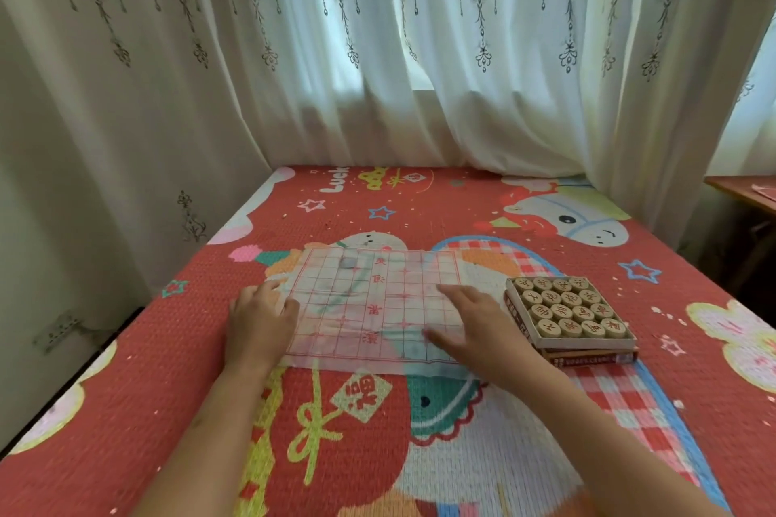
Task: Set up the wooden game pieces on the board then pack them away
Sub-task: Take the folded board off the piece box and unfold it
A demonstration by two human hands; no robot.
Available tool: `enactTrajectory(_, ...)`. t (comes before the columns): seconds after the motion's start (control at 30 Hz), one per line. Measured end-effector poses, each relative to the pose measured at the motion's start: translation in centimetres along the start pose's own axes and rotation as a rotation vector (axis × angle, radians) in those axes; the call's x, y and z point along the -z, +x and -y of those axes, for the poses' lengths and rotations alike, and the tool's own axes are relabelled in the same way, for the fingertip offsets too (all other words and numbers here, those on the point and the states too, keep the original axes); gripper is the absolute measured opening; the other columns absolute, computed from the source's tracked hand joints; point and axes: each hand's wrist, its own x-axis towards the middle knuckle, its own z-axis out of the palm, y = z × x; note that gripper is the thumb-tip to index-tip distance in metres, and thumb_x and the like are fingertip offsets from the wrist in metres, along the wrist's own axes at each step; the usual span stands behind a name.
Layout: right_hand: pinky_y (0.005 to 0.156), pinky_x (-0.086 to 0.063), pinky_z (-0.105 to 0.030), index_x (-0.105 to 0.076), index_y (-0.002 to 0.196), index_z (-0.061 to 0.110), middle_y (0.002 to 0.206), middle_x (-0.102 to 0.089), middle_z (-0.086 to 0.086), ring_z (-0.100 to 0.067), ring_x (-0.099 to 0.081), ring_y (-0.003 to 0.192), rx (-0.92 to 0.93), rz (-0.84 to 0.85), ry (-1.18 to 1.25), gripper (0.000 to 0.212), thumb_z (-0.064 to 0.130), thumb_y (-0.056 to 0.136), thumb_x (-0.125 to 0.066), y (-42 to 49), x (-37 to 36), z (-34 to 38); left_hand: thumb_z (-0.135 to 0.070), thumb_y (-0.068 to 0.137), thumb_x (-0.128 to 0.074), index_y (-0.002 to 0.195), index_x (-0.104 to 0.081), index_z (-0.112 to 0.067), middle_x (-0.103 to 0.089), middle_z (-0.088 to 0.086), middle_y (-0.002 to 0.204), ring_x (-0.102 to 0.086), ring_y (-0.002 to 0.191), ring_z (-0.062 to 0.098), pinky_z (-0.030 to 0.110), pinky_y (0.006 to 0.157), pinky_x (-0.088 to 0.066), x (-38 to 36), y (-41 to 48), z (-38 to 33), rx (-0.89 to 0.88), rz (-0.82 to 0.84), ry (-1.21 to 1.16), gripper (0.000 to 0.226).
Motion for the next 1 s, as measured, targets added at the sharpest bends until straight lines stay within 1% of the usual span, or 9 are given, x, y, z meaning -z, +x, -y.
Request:
enactTrajectory(0.07, 0.117, -0.023, -0.035, -0.023, 0.151, 0.034, 0.155, -0.027, 0.013, -0.011, -0.025, 0.142, 0.095, 0.124, -0.031, 0.087, 0.074, 0.078, -0.048, -1.7, 0.6, -0.3, -0.031, 0.092, -0.053, 0.133, -0.054, -0.019, -0.051, 0.009, 0.132, -0.043, 0.122, 0.028, 0.045, 0.099, -0.040, 0.1, 0.0, -0.3, -0.035, -0.008, -0.023, 0.043)
enactTrajectory(0.17, 0.117, -0.026, -0.036, -0.037, 0.144, 0.043, 0.152, -0.030, 0.021, -0.005, -0.026, 0.139, 0.080, 0.185, 0.034, 0.071, 0.067, 0.080, -0.056, -2.7, 0.3, -1.5, -0.027, 0.092, -0.055, 0.131, -0.056, -0.019, -0.051, 0.008, 0.133, -0.041, 0.125, 0.026, 0.044, 0.101, -0.039, -0.2, -0.2, -1.3, -0.110, -0.015, -0.055, 0.039)
enactTrajectory(0.33, 0.096, -0.048, -0.026, -0.069, 0.113, 0.036, 0.119, -0.061, 0.022, 0.004, -0.049, 0.110, 0.169, -0.079, 0.063, 0.030, 0.048, 0.086, -0.062, -2.6, -1.1, -2.1, -0.023, 0.092, -0.057, 0.127, -0.059, -0.021, -0.051, 0.004, 0.137, -0.038, 0.131, 0.022, 0.042, 0.106, -0.036, -0.3, -0.9, -2.2, -0.240, 0.014, -0.110, 0.035)
enactTrajectory(0.43, 0.084, -0.053, -0.025, -0.075, 0.097, 0.031, 0.100, -0.067, 0.020, 0.001, -0.053, 0.096, 0.198, -0.179, 0.042, 0.014, 0.036, 0.085, -0.069, -2.5, -1.4, -2.3, -0.022, 0.094, -0.057, 0.123, -0.061, -0.022, -0.055, 0.000, 0.132, -0.043, 0.129, 0.019, 0.039, 0.107, -0.035, -0.2, -1.1, -2.2, -0.323, 0.035, -0.143, 0.030)
enactTrajectory(0.53, 0.090, -0.051, -0.026, -0.071, 0.103, 0.033, 0.106, -0.064, 0.023, 0.001, -0.052, 0.101, 0.185, -0.152, 0.073, 0.018, 0.039, 0.086, -0.067, -2.9, -1.1, -2.3, -0.025, 0.094, -0.057, 0.122, -0.060, -0.027, -0.056, -0.007, 0.128, -0.046, 0.126, 0.012, 0.035, 0.107, -0.037, -0.4, -1.4, -2.2, -0.411, 0.150, -0.190, 0.028)
enactTrajectory(0.63, 0.108, -0.035, -0.023, -0.050, 0.132, 0.040, 0.128, -0.043, 0.029, 0.004, -0.038, 0.122, 0.143, 0.009, 0.044, 0.053, 0.057, 0.083, -0.062, -3.8, -0.7, -2.5, -0.036, 0.096, -0.055, 0.129, -0.054, -0.034, -0.049, -0.010, 0.137, -0.039, 0.130, 0.008, 0.031, 0.107, -0.032, -0.9, -1.8, -2.1, -0.456, 0.291, -0.175, 0.034)
enactTrajectory(0.7, 0.110, -0.030, -0.024, -0.044, 0.138, 0.040, 0.135, -0.039, 0.029, 0.004, -0.032, 0.127, 0.112, 0.066, 0.033, 0.063, 0.063, 0.081, -0.059, -4.1, -0.5, -2.8, -0.047, 0.096, -0.051, 0.138, -0.045, -0.037, -0.039, -0.010, 0.149, -0.031, 0.138, 0.009, 0.035, 0.113, -0.027, -1.2, -1.9, -2.0, -0.461, 0.379, -0.097, 0.044)
enactTrajectory(0.87, 0.095, -0.048, -0.023, -0.069, 0.109, 0.031, 0.112, -0.062, 0.020, 0.000, -0.052, 0.106, 0.099, -0.068, 0.095, 0.039, 0.057, 0.080, -0.061, -3.7, -0.8, -2.6, -0.061, 0.092, -0.046, 0.146, -0.037, -0.039, -0.029, -0.013, 0.155, -0.021, 0.144, 0.010, 0.042, 0.119, -0.020, -1.6, -1.9, -1.7, -0.474, 0.452, 0.036, 0.059)
enactTrajectory(1.0, 0.076, -0.054, -0.024, -0.070, 0.089, 0.028, 0.090, -0.066, 0.018, -0.002, -0.055, 0.088, 0.139, -0.174, 0.029, 0.017, 0.044, 0.083, -0.068, -4.0, -1.1, -2.4, -0.059, 0.093, -0.047, 0.143, -0.040, -0.039, -0.033, -0.014, 0.152, -0.025, 0.142, 0.008, 0.040, 0.118, -0.024, -1.5, -2.2, -1.8, -0.499, 0.431, -0.023, 0.055)
